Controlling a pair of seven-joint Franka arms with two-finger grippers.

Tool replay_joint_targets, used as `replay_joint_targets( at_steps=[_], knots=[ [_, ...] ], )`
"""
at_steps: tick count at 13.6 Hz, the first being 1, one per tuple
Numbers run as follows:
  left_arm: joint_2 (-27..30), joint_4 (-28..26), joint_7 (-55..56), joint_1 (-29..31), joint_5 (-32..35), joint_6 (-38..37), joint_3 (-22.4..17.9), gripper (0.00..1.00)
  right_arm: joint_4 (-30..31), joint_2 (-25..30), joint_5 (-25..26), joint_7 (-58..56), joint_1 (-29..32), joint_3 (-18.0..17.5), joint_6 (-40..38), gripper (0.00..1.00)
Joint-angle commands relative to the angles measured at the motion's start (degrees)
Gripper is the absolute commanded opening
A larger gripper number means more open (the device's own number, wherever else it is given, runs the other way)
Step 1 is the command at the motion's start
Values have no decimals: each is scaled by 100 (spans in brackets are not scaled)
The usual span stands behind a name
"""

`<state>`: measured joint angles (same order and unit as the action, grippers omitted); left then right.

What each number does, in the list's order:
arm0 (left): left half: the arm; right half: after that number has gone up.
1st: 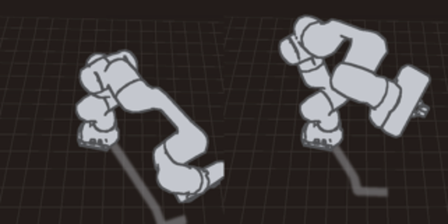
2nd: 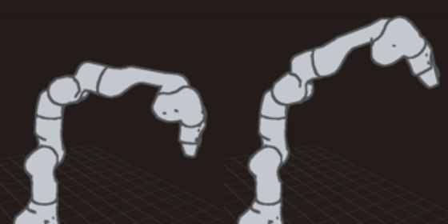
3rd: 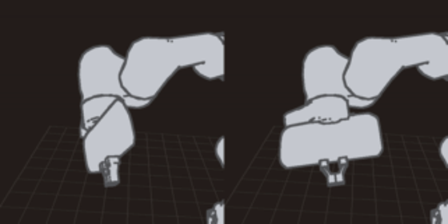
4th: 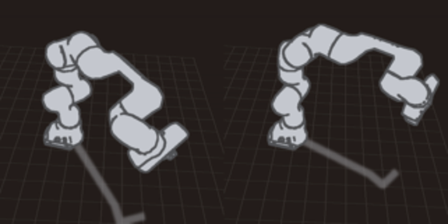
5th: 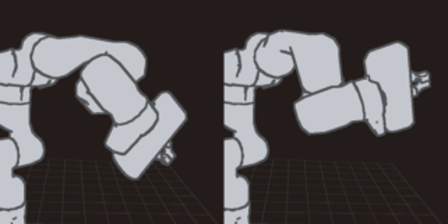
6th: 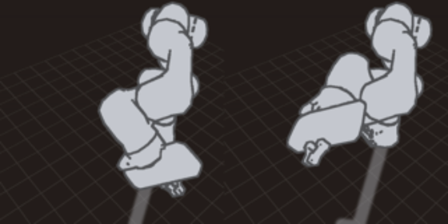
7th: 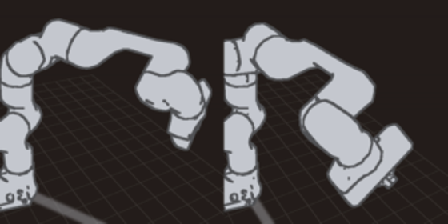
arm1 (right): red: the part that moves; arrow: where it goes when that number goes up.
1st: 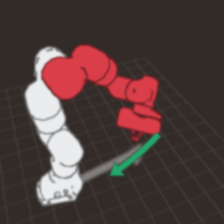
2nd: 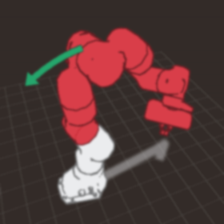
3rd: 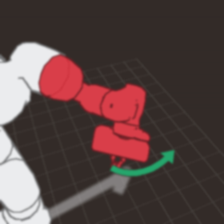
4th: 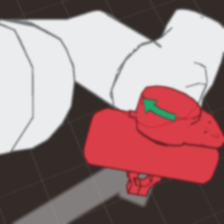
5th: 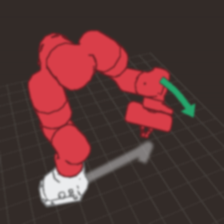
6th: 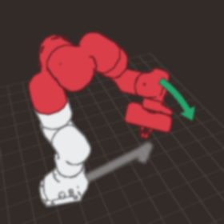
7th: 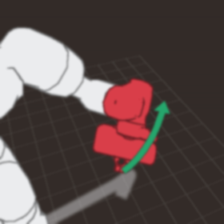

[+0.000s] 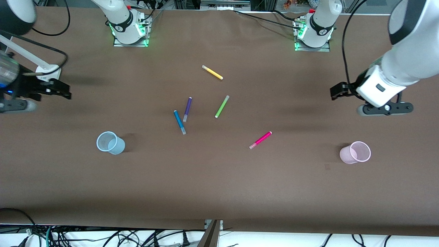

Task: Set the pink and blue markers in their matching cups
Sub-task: 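Move both grippers from rest toward the markers at table center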

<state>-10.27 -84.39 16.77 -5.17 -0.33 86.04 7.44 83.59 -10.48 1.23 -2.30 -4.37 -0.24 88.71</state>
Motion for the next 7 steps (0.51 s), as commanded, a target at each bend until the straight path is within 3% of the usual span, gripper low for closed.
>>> replay_joint_targets(
  at_steps=[1,7],
  knots=[
    [-116,151,335,-378,-72,96,-49,100,-106,-226,18,19,-318,7,6,100],
    [-967,142,476,-977,7,1115,-49,100,-124,-858,-114,54,-977,7,146,100]
  ],
)
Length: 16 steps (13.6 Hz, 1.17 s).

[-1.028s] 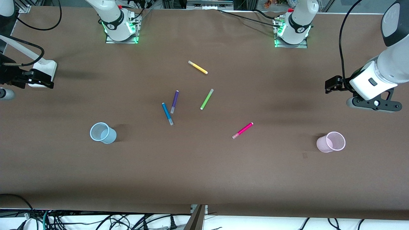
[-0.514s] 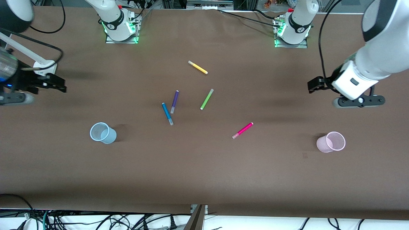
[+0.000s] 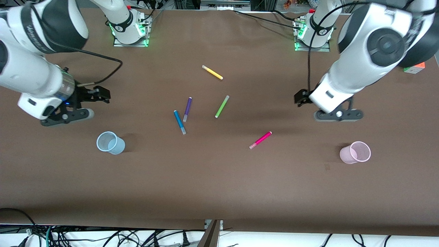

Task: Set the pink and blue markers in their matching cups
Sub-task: 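Lower the left gripper to the pink marker while the right gripper lowers to blue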

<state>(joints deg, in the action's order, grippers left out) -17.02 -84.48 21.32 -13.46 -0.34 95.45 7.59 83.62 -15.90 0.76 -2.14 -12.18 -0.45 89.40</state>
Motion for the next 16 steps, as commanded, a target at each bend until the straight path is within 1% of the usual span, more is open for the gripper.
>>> replay_joint_targets(
  at_steps=[1,5,8,10,11,12,14,16],
  knots=[
    [-397,160,-13,-140,-1,271,-73,100,-127,-448,-67,47,-266,27,199,100],
    [-845,169,-487,-87,-10,727,-108,100,-127,-853,-76,-14,-460,27,700,100],
    [-1276,169,-585,-113,7,1526,-126,100,-127,-1090,-85,55,-609,18,990,100],
    [-1583,160,-602,-139,182,2124,-109,100,-127,-1283,-85,56,-750,27,1271,100],
    [-1785,160,-603,-157,209,2300,-91,100,-118,-1406,-85,56,-803,27,1473,100],
    [-1961,160,-655,-157,296,2441,-73,100,-118,-1547,-93,64,-847,27,1718,100],
    [-2208,160,-1329,-157,464,2740,-73,100,-109,-1793,-93,64,-978,27,2167,100],
    [-2323,160,-1481,-157,473,2803,-73,100,-100,-2021,-93,64,-1101,27,2511,100]
  ],
)
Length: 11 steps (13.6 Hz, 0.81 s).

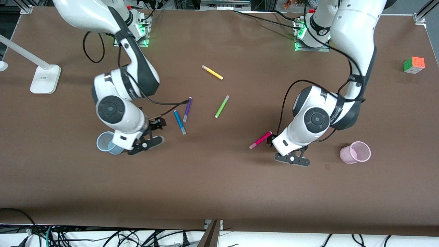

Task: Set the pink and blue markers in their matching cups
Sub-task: 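Lower the left gripper to the pink marker while the right gripper lowers to blue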

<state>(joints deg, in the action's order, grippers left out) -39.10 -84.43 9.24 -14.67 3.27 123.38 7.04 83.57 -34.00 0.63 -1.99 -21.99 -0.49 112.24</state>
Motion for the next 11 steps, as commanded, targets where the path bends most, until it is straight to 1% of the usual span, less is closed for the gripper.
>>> replay_joint_targets(
  at_steps=[1,3,5,8,9,11],
  knots=[
    [-168,155,-283,-54,112,10,-19,100,-87,-299,-81,50,-182,32,307,100],
    [-308,146,-326,-185,243,106,-19,100,-78,-466,-81,50,-305,32,395,100],
    [-396,76,-423,-352,306,396,-19,100,-52,-616,-81,50,-463,32,570,100],
    [-441,67,-423,-493,279,406,-18,100,10,-836,-81,50,-595,32,843,100],
    [-432,-29,-441,-502,288,406,-10,100,36,-897,-72,50,-639,32,922,100],
    [-449,-170,-676,-598,314,414,-19,100,211,-942,-63,444,-692,32,1159,100]
  ],
)
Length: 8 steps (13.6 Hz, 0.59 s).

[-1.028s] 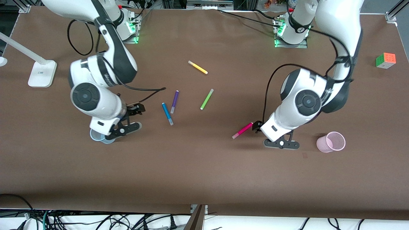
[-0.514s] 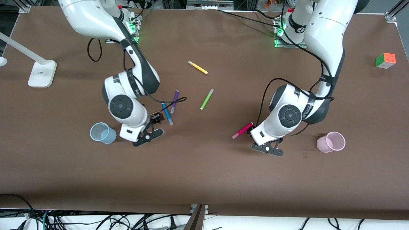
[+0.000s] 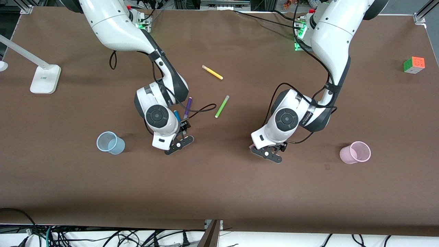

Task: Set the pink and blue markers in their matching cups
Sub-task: 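Lower the left gripper to the pink marker while the right gripper lowers to blue, then close the left gripper on the pink marker while the right gripper grasps blue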

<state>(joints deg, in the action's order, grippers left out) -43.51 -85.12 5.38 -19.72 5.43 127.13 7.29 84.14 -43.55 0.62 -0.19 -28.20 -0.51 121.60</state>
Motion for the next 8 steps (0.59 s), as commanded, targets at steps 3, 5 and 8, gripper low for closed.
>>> replay_joint_targets(
  at_steps=[3,5,8],
  knots=[
    [-53,-215,-775,-102,142,57,-44,100,173,-92,-71,457,-133,33,364,100],
    [-53,-286,-784,-128,151,57,-44,89,173,-127,-71,703,-194,33,390,100],
    [-44,-540,-784,-199,160,389,-44,70,181,-136,-71,801,-212,33,390,99]
  ],
)
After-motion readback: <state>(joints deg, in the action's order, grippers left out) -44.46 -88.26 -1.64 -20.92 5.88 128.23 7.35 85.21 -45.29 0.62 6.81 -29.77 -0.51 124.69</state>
